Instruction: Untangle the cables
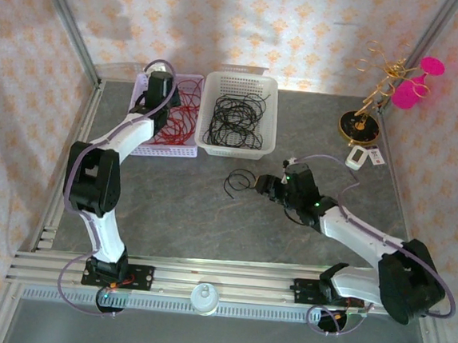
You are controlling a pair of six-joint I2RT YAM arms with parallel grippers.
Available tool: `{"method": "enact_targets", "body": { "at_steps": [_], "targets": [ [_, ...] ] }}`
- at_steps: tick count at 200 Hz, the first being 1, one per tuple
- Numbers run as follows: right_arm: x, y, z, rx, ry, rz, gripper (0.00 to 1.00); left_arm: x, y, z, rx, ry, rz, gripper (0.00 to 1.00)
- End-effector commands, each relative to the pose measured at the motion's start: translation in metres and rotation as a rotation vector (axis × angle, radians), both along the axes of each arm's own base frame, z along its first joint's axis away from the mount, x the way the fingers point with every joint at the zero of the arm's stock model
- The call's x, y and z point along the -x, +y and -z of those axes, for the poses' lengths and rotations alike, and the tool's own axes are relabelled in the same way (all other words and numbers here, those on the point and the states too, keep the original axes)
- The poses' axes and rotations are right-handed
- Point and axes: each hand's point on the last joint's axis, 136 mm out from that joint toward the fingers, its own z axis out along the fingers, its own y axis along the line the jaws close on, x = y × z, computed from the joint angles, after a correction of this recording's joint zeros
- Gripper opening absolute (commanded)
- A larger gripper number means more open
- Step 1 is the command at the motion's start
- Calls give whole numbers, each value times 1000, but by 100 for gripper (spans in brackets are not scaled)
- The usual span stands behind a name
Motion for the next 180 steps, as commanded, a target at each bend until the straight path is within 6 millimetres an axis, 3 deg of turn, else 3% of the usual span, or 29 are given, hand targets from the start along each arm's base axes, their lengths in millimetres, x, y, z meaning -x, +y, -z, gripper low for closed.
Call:
{"method": "enact_targets", "body": {
  "at_steps": [1, 21, 63, 98, 146, 180],
  "targets": [
    [-11, 2, -5, 27, -22, -10, 57, 11, 24, 29, 85, 78, -78, 3],
    [-18, 3, -2, 51, -24, -6, 57, 16, 28, 51, 177, 120, -71, 8],
    [-33, 7, 15, 105, -7, -7, 56, 32, 32, 56, 292, 77, -77, 52],
    [-41, 22, 22, 126, -16, -40, 53, 47, 36, 59, 333, 73, -68, 74],
    [-50, 39, 45, 283, -26, -88, 51, 66, 45, 22, 324, 2, -85, 99],
    [-49, 55, 39, 290, -45, -102, 50, 92, 47, -16, 300, -66, -80, 99]
  ]
}}
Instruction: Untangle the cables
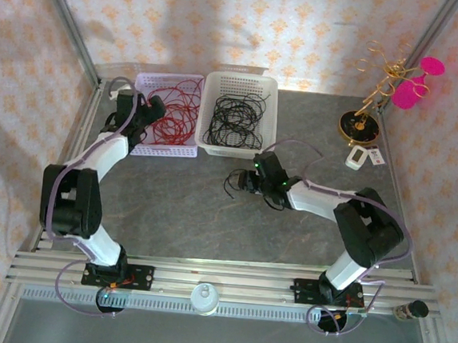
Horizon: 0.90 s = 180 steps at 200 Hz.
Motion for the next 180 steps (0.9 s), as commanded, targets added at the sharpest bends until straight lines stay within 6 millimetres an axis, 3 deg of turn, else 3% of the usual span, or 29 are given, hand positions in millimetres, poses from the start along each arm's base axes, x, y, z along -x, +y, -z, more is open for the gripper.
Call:
{"method": "enact_targets", "body": {
  "at_steps": [1, 21, 60, 93, 140, 180],
  "targets": [
    [-6, 4, -8, 44, -45, 6, 49, 20, 5, -30, -18, -63, -11, 99],
    [2, 12, -8, 51, -49, -17, 42, 41, 0, -36, -23, -72, 19, 99],
    [18, 27, -13, 79, -81, -71, 39, 97, -8, -16, -36, -13, 56, 98],
    [29, 40, 3, 116, -59, -143, 39, 141, -39, 6, -9, 8, 135, 92],
    [39, 51, 24, 189, -47, -192, 36, 175, -78, 41, 52, 61, 264, 92],
    [34, 44, 35, 262, -44, -170, 36, 179, -79, 41, 43, 70, 273, 92]
  ]
}}
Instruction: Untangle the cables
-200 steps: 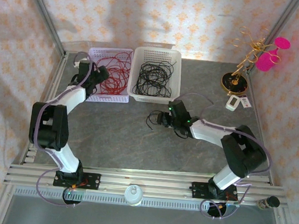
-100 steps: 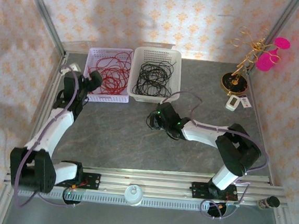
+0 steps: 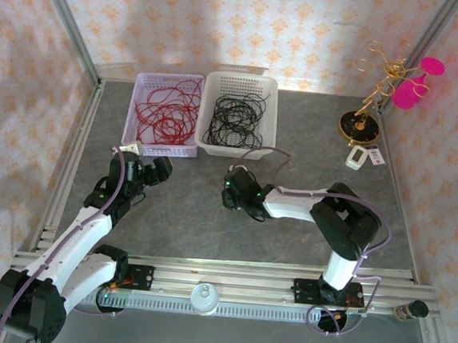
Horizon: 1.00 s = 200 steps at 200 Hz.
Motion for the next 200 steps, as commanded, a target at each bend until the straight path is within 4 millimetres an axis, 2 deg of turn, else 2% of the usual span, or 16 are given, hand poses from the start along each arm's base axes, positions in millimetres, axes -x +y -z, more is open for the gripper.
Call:
{"method": "enact_targets", "body": {
  "at_steps": [1, 49, 72, 95, 139, 155, 168, 179, 200],
  "targets": [
    [-10, -6, -2, 60, -41, 24, 36, 5, 0, -1, 4, 5, 2, 92],
    [-2, -1, 10, 107, -36, -13, 34, 1, -8, -8, 57, -39, 22, 92],
    [-3, 5, 16, 135, -36, -26, 30, 3, -2, -7, 28, -28, 1, 92],
    [-2, 1, 20, 179, -49, -3, 28, 4, -1, -9, 28, -39, -5, 92],
    [-1, -6, 22, 213, -62, -2, 15, 7, -3, -9, 36, -40, 6, 92],
    [-1, -5, 15, 201, -69, -1, 8, 8, -4, -8, 40, -39, 15, 92],
    [2, 0, 0, 156, -77, -14, 4, 8, -7, -10, 53, -44, 26, 91],
    [6, 6, -16, 91, -85, -48, 0, 8, -12, -14, 80, -63, 44, 90],
    [24, 22, -53, -64, -108, -163, 0, 13, -32, -22, 199, -96, 116, 89]
  ]
}}
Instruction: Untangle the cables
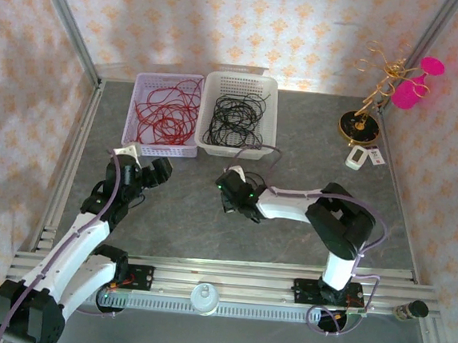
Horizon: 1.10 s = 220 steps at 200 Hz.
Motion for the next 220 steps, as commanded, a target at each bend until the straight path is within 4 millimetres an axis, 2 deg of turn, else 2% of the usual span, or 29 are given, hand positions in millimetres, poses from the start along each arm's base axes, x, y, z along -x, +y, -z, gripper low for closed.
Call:
{"method": "enact_targets", "body": {
  "at_steps": [1, 26, 43, 66, 85, 107, 123, 145, 166, 201, 220],
  "targets": [
    [20, 24, -49, -191, -28, -146, 0, 5, -24, -13, 140, -56, 88, 89],
    [46, 41, -94, -372, -40, -311, 0, 22, -67, -22, 334, -82, 290, 89],
    [65, 47, -117, -463, -63, -430, 0, 36, -90, -31, 464, -104, 401, 88],
    [80, 44, -132, -513, -143, -539, 0, 57, -110, -48, 651, -165, 484, 84],
    [87, 44, -141, -535, -203, -607, 0, 66, -117, -50, 737, -159, 484, 84],
    [92, 49, -147, -562, -227, -660, 0, 71, -128, -55, 810, -153, 478, 81],
    [91, 53, -146, -561, -217, -663, 0, 71, -136, -52, 834, -115, 465, 71],
    [88, 56, -142, -556, -202, -661, 0, 67, -140, -37, 836, -50, 405, 60],
    [88, 57, -142, -557, -200, -662, 0, 63, -140, -22, 876, 11, 323, 57],
    [89, 57, -143, -563, -202, -662, 0, 64, -151, -32, 937, 8, 319, 56],
    [89, 57, -143, -569, -204, -658, 0, 63, -157, -27, 937, 43, 306, 57]
  ]
}}
